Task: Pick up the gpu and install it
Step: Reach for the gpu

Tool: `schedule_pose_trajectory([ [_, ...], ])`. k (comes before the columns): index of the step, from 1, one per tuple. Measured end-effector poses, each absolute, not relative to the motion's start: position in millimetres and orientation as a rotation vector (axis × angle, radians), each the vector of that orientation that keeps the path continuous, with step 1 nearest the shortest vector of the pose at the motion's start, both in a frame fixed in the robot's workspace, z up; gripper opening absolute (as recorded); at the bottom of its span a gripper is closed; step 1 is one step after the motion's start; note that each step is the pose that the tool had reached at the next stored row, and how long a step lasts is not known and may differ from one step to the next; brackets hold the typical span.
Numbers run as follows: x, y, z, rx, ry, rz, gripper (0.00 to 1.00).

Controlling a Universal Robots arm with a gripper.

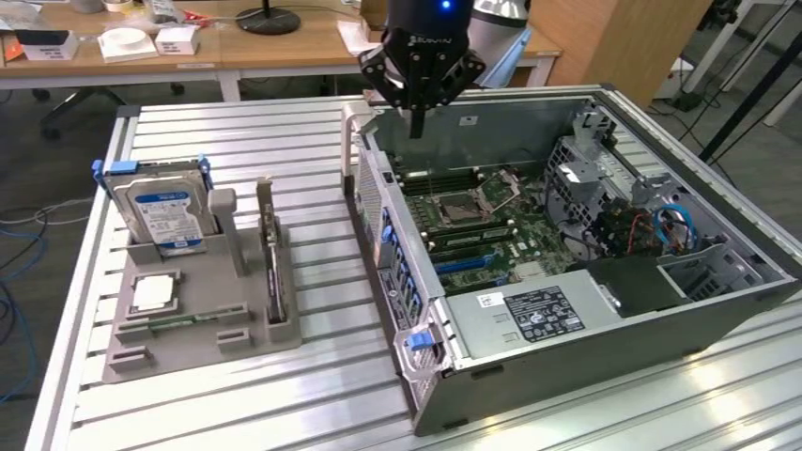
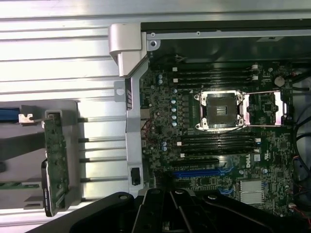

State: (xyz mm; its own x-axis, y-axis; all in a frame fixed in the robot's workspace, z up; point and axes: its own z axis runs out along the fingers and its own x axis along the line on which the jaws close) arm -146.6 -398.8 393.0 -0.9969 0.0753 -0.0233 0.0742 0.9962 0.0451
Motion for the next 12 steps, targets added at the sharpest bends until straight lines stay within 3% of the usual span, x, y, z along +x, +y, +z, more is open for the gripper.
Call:
schedule_pose_trajectory([
  [12,-155.9,-398.9,393.0,0.117,3.114,0.069,0.11],
])
